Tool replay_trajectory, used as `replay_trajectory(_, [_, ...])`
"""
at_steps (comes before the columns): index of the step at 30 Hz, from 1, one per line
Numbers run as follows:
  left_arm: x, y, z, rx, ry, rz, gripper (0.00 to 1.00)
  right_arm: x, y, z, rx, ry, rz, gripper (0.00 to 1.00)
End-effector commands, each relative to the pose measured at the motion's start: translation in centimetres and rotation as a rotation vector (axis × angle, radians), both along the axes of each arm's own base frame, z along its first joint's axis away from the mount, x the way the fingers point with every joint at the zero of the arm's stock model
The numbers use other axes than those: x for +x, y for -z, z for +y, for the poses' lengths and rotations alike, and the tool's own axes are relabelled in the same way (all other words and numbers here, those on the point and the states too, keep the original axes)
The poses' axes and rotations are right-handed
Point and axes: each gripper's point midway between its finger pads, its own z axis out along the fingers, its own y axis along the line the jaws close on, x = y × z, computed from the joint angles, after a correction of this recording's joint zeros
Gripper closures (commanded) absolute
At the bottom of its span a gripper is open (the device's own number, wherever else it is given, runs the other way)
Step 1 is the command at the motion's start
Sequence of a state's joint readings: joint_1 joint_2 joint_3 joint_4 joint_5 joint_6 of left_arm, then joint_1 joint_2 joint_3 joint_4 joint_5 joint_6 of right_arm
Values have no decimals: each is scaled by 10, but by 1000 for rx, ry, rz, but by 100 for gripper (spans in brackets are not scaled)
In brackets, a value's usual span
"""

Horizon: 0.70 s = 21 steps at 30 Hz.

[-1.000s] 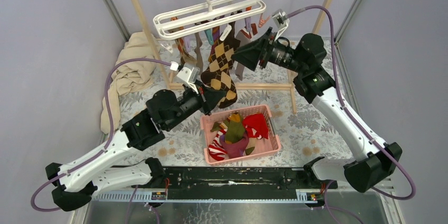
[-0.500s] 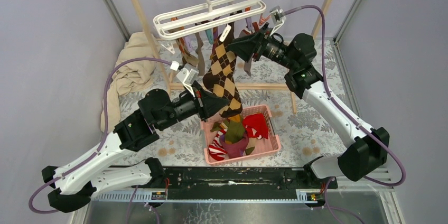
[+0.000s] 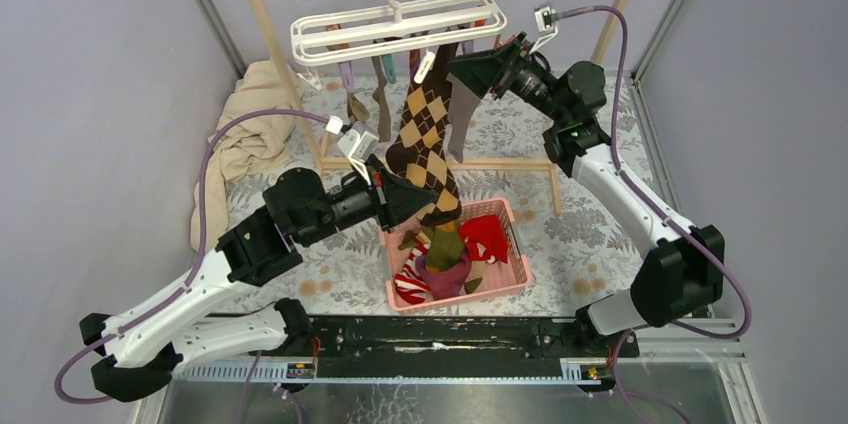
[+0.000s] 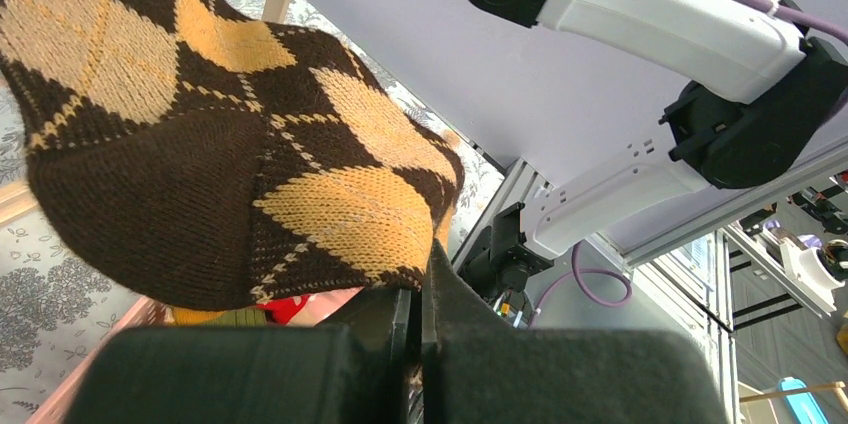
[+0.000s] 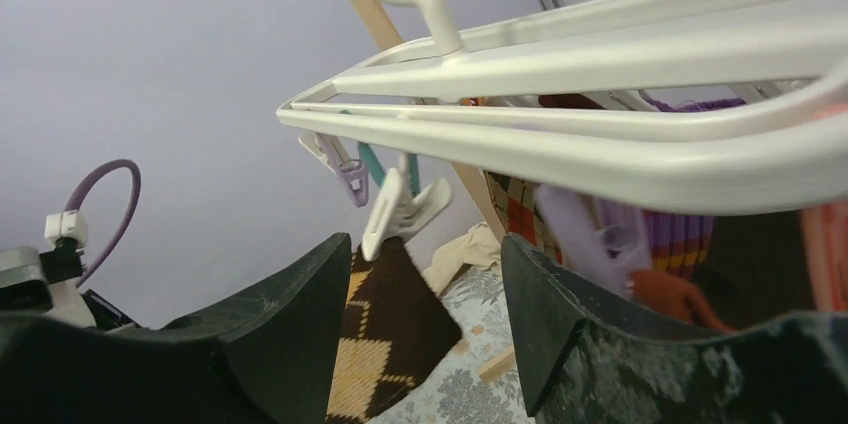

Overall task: Remove the socks clipped to the hanger
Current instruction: Remove the sock from the hanger.

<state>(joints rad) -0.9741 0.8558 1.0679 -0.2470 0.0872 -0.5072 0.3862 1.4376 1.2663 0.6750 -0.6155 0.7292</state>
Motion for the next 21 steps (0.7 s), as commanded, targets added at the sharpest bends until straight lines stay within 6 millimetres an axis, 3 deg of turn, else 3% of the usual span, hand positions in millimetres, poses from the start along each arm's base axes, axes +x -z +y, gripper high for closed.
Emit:
replay_trajectory(1, [-3, -10, -3, -26, 30, -6, 100, -3, -23, 3, 81, -74, -42, 36])
replay_trajectory(11, [-4, -8, -11, -31, 56, 5, 100, 1, -21, 5, 130, -98, -14, 36])
replay_trajectory(21, [-3, -5, -8, -27, 42, 8, 100, -7, -23, -3, 109, -49, -15, 36])
